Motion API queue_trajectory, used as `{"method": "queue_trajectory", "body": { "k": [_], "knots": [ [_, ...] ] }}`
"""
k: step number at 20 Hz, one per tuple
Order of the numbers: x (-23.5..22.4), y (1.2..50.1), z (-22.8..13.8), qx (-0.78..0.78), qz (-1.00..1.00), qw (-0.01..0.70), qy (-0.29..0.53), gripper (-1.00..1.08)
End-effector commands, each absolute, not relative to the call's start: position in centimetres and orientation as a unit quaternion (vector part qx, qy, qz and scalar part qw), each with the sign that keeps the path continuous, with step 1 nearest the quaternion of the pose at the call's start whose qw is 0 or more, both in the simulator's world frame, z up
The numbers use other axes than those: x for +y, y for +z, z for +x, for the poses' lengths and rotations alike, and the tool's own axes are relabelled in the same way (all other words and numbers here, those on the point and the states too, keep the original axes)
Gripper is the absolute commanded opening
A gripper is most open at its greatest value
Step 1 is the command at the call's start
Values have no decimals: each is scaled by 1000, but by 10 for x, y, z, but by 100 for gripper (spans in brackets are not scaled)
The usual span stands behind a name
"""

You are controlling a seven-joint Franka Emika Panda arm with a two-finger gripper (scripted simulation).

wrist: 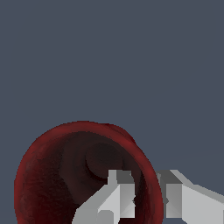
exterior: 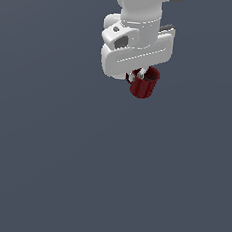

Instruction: Pick up the object and move it to a goal position.

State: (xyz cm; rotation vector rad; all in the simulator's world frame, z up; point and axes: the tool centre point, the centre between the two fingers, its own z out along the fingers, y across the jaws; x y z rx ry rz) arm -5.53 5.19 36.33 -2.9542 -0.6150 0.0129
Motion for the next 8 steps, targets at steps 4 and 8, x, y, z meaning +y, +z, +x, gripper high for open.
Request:
{"method": "queue_trajectory", "body": {
  "k": [4,8],
  "knots": [
    [52,370,-57,-203,-977,62,3,-100],
    [52,367,-55,-203,-977,62,3,-100]
  ]
}}
